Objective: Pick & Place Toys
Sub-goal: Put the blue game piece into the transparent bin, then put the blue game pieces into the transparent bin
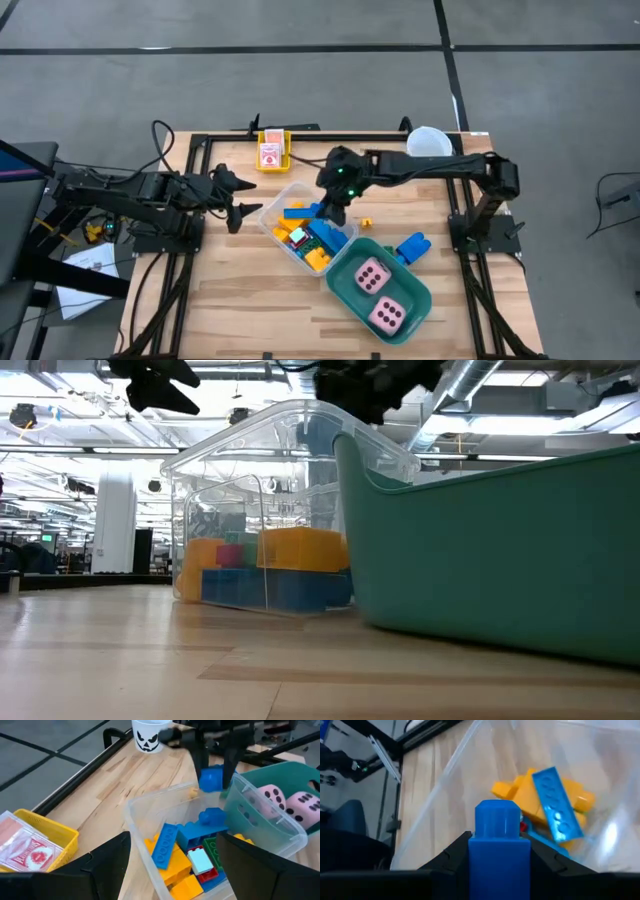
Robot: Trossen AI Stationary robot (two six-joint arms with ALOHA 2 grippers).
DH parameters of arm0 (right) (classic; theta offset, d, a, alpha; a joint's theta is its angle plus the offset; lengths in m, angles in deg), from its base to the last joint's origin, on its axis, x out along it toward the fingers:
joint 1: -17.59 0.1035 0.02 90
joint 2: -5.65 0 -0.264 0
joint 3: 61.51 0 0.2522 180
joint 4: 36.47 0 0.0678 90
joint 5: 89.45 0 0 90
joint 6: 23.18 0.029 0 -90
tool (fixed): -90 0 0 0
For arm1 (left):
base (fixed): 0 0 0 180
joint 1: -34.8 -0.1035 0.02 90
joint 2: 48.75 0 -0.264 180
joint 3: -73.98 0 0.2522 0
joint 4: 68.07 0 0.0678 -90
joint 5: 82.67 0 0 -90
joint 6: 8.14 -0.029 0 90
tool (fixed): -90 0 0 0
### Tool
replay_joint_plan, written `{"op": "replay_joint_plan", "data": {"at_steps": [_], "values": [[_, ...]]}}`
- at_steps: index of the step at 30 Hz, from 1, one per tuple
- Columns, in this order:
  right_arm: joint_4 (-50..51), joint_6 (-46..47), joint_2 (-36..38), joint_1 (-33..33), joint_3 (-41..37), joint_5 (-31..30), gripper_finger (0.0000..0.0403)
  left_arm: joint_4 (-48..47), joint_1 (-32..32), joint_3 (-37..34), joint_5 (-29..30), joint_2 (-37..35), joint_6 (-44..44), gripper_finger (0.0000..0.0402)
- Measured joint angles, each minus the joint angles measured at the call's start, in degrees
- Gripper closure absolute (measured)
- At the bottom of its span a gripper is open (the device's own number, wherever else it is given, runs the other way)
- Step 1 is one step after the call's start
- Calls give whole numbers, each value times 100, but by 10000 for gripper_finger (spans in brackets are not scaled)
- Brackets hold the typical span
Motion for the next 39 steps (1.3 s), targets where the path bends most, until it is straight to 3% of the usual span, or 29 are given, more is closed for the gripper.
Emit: {"op": "replay_joint_plan", "data": {"at_steps": [25, 33, 39], "values": [[-223, 379, -219, 266, -4, -47, 276, -38, 0, 0, -44, 0, -268, 113], [-252, 416, -217, 270, -4, -21, 119, -35, 0, 0, -44, 0, -253, 113], [-253, 554, -193, 261, -4, -16, 88, -29, 1, 0, -44, 0, -248, 113]]}}
